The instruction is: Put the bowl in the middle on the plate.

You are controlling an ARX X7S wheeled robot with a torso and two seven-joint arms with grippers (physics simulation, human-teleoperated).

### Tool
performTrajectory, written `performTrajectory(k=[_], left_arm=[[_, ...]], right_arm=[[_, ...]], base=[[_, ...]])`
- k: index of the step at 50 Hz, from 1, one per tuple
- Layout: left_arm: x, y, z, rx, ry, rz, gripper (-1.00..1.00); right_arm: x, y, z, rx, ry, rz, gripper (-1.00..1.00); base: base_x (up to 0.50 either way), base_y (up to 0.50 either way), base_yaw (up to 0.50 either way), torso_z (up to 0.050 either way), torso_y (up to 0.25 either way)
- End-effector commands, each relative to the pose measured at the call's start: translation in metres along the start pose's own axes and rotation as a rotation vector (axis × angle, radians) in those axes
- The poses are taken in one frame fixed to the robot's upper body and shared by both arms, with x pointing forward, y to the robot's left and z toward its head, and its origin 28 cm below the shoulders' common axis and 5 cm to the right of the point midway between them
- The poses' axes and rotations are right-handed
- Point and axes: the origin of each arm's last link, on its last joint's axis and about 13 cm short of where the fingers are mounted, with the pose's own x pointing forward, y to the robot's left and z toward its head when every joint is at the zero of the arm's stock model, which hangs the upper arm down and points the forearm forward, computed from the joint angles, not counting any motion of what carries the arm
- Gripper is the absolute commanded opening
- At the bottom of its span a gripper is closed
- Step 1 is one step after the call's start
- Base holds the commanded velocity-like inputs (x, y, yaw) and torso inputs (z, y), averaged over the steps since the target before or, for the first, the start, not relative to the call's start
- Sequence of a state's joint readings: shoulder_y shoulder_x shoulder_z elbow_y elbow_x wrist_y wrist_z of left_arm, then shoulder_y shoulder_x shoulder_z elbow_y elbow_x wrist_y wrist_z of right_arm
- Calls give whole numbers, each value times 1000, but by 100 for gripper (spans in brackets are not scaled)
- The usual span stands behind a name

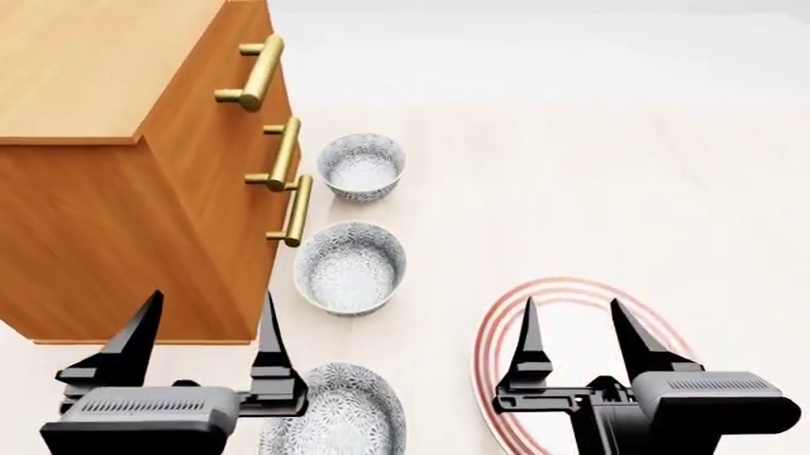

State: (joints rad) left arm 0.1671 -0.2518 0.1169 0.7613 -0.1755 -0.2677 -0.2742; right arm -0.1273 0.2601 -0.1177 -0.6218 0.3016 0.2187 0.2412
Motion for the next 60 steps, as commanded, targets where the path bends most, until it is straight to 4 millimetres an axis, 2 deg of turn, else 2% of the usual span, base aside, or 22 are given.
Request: performTrajectory(k=[1, 4, 8, 16, 26, 33, 46, 47, 48, 49, 50, 51, 52, 54, 55, 60], left_arm=[[-10, 0, 23, -9, -78, 12, 100], [-16, -1, 34, -25, -106, 0, 100], [-17, -2, 37, -23, -113, 3, 100], [-20, -3, 42, -44, -123, 1, 100], [-22, -3, 44, -48, -131, -6, 100], [-21, -4, 43, -47, -132, -3, 100], [-22, -4, 42, -48, -130, -8, 100], [-18, -2, 40, -30, -126, 9, 100], [-18, -2, 41, -31, -128, 8, 100], [-18, -2, 41, -30, -128, 8, 100], [-18, -2, 40, -31, -126, 9, 100], [-18, -2, 40, -31, -127, 9, 100], [-18, -2, 40, -32, -126, 9, 100], [-18, -2, 40, -31, -125, 9, 100], [-18, -2, 41, -32, -126, 8, 100], [-18, -2, 40, -32, -125, 11, 100]], right_arm=[[0, 0, 1, -1, -5, -1, 100], [-1, 0, 1, -1, -5, 0, 100], [0, 0, 1, -1, -4, 1, 100], [0, 0, 0, -3, -1, 3, 100], [-1, 1, 1, -2, -1, 9, 100], [0, 1, 0, -6, 2, 9, 100], [-1, 1, 1, -4, -1, 11, 100], [23, -16, 30, -61, -20, -50, 100], [41, -13, 75, -58, -245, -43, 100], [61, -6, 91, 35, -273, 22, 100], [71, 7, 116, 79, -338, 193, 100], [83, 11, 137, 49, -339, 220, 100], [87, 12, 138, 28, -244, 231, 100], [83, 11, 121, 1, 43, 235, 100], [81, 11, 116, -10, 122, 237, 100], [86, 13, 116, -32, 131, 252, 100]], base=[[0, 0, 0, 0, -250], [0, 0, 0, -1, -250], [0, 0, 0, -2, -234], [0, 0, 0, 0, 0], [0, 0, 0, 0, 0], [0, 0, 0, -3, -212], [0, 0, 0, 0, 0], [0, 0, 0, 0, 0], [0, 0, 0, 0, 0], [0, 0, 0, 0, 0], [0, 0, 0, 0, 0], [0, 0, 0, 0, 0], [0, 0, 0, 0, 0], [0, 0, 0, 0, 0], [0, 0, 0, 0, 0], [0, 0, 0, 0, 0]])
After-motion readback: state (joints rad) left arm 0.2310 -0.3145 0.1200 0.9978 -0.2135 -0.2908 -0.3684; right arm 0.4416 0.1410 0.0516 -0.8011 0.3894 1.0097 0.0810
